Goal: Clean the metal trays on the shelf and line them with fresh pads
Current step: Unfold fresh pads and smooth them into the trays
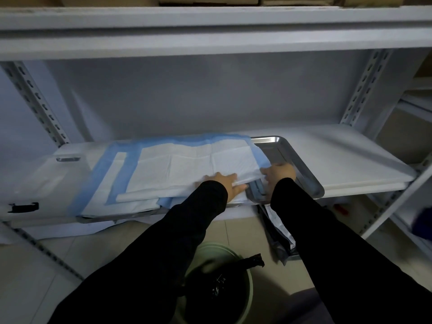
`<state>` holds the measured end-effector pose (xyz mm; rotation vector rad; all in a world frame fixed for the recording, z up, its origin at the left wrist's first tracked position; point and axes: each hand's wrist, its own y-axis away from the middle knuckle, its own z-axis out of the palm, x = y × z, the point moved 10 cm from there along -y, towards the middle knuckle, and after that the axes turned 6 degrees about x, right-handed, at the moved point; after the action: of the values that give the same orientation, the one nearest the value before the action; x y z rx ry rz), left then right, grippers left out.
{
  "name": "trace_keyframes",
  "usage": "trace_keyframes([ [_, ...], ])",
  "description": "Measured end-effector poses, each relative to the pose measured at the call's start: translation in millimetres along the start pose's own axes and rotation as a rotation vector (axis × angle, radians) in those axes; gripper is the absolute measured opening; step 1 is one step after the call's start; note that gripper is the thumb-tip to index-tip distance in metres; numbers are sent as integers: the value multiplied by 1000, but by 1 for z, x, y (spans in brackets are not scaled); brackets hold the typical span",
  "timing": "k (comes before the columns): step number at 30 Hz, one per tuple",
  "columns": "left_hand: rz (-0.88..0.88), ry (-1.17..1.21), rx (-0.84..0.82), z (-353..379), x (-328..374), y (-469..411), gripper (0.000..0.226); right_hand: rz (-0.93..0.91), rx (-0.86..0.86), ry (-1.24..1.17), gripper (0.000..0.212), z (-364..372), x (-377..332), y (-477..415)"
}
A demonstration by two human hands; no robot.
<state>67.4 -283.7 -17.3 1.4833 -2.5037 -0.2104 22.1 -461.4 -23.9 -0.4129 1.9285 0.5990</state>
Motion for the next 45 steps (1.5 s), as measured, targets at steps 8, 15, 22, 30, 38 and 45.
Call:
trace_keyframes([
  [8,-56,38,-3,4,-21,-2,76,79,-57,-30,49,3,3,20],
  [15,-225,88,-36,12,-44,3,86,28,14,113,51,5,1,19],
  [22,-308,64,-14,6,-61,16,96,44,15,50,55,8,2,24],
  [30,-139,34,88,7,-59,4,80,53,-83,103,37,17,2,26],
  [38,-77,21,133,2,-69,5,66,20,33,198,41,6,-10,28],
  [45,-316,-48,140,-5,-100,18,69,-8,80,145,41,3,-11,31],
])
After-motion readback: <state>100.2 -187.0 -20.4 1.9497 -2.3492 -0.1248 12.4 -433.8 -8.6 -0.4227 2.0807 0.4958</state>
